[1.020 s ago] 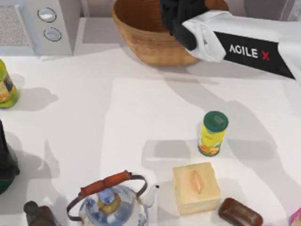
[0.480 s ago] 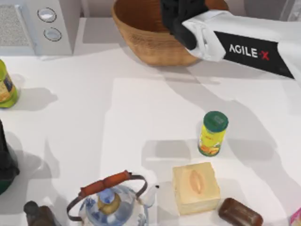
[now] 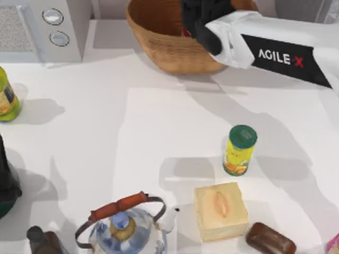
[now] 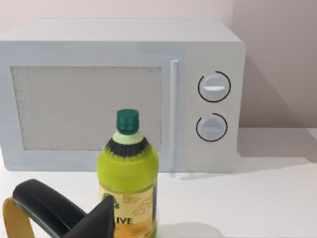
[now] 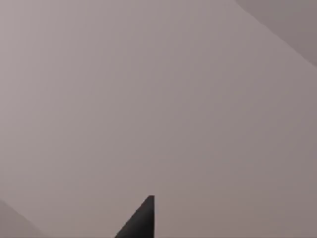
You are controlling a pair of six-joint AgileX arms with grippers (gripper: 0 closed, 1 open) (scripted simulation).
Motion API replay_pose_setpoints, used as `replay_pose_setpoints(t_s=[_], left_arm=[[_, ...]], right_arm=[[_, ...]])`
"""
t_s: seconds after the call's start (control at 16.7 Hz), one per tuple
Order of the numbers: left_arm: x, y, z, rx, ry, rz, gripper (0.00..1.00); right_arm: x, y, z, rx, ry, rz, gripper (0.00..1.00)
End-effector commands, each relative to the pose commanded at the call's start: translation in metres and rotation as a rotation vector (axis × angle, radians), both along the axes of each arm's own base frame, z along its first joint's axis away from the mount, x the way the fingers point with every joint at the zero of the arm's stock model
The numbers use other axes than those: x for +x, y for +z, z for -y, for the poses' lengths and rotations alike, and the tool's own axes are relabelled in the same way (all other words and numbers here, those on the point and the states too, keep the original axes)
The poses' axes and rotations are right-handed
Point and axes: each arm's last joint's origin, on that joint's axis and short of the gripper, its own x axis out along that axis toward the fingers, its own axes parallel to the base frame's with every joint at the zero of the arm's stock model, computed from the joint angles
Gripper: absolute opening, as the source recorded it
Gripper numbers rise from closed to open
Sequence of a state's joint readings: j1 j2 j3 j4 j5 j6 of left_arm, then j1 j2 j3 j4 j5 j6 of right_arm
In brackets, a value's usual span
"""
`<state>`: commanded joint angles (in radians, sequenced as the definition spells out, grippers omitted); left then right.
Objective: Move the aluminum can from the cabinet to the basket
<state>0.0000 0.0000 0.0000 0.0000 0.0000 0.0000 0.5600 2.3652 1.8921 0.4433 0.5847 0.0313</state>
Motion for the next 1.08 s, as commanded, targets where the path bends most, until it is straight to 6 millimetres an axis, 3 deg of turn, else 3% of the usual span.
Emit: replay_pose_setpoints(t_s=[1.08], left_arm=[[0.0, 0.0, 0.0, 0.0, 0.0, 0.0, 1.0]], right_arm=[[0.0, 0.0, 0.0, 0.0, 0.0, 0.0, 1.0]])
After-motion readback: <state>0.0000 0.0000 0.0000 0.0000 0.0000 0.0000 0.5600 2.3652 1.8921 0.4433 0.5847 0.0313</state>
